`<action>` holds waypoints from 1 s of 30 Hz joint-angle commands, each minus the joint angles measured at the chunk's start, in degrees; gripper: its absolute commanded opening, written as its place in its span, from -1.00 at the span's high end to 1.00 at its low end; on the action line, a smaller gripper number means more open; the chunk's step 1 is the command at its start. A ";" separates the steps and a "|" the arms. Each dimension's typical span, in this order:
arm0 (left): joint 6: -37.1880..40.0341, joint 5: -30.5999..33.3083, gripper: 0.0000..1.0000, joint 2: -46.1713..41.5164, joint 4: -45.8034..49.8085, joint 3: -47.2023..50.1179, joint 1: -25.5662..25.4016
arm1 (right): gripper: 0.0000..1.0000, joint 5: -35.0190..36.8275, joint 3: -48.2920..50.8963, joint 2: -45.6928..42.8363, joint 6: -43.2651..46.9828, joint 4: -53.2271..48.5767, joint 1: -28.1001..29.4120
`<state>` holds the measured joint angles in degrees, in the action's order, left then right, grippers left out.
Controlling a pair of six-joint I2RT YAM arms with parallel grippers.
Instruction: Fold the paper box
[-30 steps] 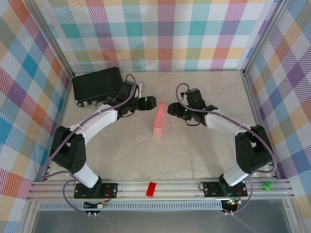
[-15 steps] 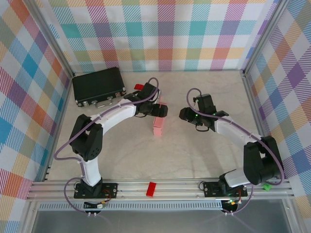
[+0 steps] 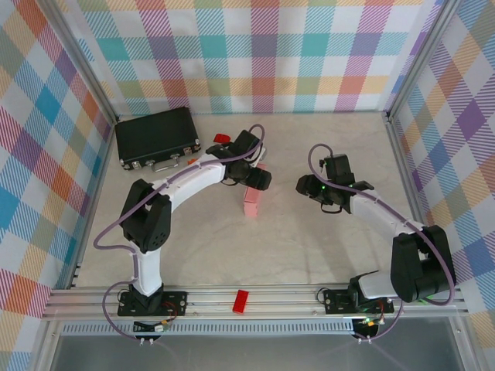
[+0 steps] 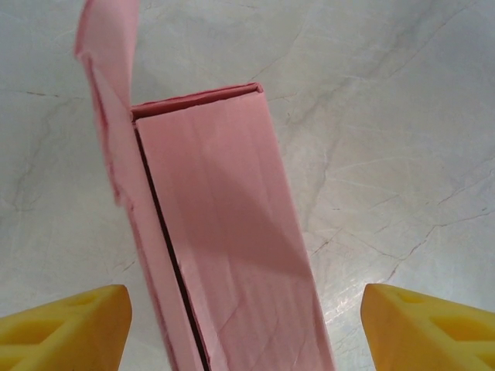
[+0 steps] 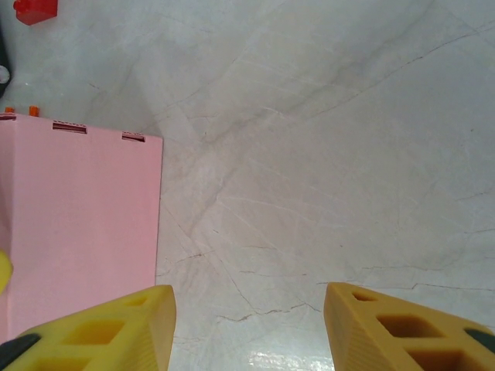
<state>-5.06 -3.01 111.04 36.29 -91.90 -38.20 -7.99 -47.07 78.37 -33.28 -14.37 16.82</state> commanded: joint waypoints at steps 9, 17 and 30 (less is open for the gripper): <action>5.05 0.93 -0.18 2.76 5.28 -2.85 -1.80 | -0.08 -0.84 1.44 -1.63 1.36 -0.66 -1.08; 13.02 -0.06 -0.08 2.74 7.49 -4.14 -1.80 | -0.08 -0.38 1.88 -2.38 1.87 -1.17 -1.66; 43.49 -12.11 -0.13 5.54 11.79 -7.69 -1.71 | -0.08 -0.36 3.69 -4.62 2.21 -1.96 -3.66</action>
<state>27.92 -10.76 114.78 45.32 -97.08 -39.35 -8.12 -44.21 75.35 -32.08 -14.96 13.63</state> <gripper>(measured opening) 0.561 0.539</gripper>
